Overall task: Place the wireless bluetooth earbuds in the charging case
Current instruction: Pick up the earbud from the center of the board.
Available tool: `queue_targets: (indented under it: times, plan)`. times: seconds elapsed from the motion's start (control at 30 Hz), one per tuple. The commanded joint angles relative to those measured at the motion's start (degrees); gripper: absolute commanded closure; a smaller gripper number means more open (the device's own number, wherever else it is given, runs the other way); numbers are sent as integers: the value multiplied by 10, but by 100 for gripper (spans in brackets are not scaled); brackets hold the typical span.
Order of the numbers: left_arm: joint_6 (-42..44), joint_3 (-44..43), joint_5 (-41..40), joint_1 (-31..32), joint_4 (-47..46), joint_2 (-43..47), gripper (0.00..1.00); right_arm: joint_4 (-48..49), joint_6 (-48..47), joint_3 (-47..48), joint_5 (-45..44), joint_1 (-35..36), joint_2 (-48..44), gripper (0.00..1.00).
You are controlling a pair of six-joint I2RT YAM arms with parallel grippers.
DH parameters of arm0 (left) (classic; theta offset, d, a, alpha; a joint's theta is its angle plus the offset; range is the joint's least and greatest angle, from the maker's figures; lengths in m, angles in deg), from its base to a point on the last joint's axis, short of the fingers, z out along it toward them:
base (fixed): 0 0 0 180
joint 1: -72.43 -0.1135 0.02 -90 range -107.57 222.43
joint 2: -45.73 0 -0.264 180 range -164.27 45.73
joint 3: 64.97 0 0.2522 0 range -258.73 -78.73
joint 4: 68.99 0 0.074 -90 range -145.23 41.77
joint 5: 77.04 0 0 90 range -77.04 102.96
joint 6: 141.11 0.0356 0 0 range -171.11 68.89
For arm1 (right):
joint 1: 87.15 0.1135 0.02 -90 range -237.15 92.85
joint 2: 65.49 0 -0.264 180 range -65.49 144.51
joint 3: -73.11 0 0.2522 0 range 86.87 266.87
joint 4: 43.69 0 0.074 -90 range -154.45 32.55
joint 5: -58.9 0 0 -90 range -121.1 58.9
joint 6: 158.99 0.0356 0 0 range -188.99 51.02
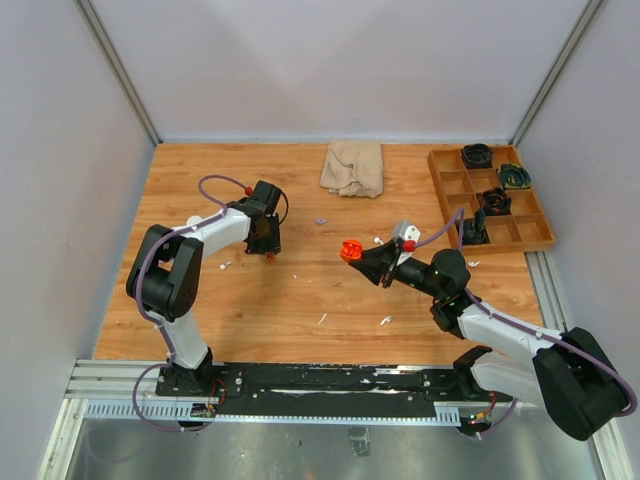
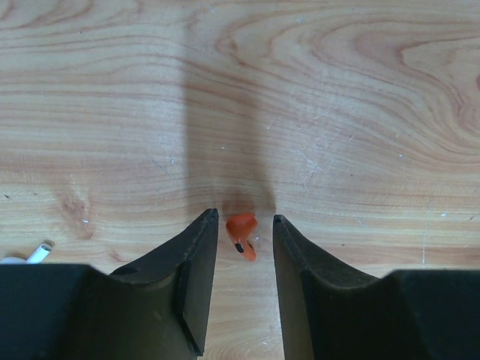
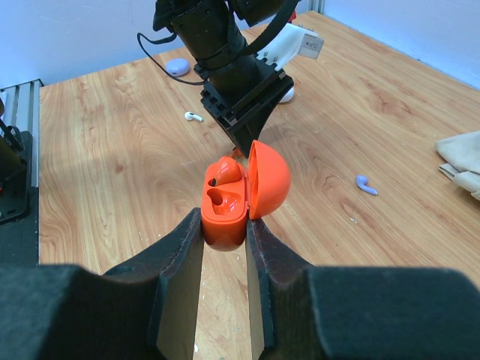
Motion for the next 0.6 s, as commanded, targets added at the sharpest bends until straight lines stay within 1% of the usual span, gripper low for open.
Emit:
queue_targets:
  times: [0.0, 0.23, 0.57]
  plan:
    - [-1, -13, 0, 2, 17, -13, 60, 8, -9, 4, -5, -7, -12, 97]
    - [5, -15, 8, 2, 23, -23, 61, 7, -8, 5, -3, -7, -13, 97]
    - [16, -22, 17, 9, 29, -35, 75, 7, -8, 5, 1, -7, -13, 97]
